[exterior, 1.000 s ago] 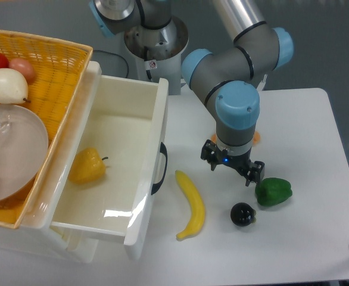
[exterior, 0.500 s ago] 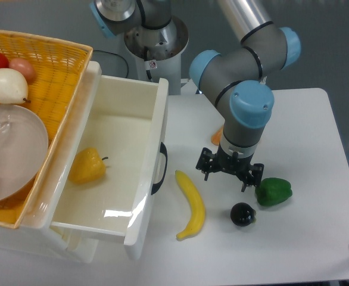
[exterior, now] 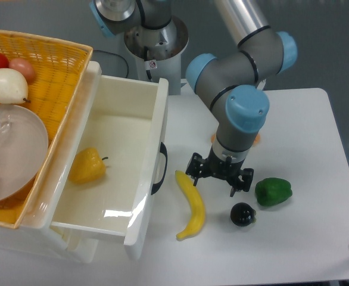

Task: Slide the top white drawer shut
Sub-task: 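Lower the gripper beside the drawer front near its black handle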

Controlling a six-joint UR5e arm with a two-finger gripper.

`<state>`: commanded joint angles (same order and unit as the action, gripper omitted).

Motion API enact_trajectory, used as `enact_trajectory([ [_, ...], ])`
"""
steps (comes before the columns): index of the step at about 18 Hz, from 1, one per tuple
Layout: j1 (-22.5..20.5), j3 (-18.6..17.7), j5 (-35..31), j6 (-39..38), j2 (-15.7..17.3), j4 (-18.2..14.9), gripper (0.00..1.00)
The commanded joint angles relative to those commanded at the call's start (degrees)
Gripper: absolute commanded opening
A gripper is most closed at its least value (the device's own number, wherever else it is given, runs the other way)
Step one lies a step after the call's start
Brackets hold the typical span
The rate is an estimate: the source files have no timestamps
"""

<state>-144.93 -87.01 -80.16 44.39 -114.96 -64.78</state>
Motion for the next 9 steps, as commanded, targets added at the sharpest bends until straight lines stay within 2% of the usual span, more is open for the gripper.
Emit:
enact_trajectory([
  [9, 1.3, -0.3, 0.1, -0.3, 0.1, -0.2, 1.00],
])
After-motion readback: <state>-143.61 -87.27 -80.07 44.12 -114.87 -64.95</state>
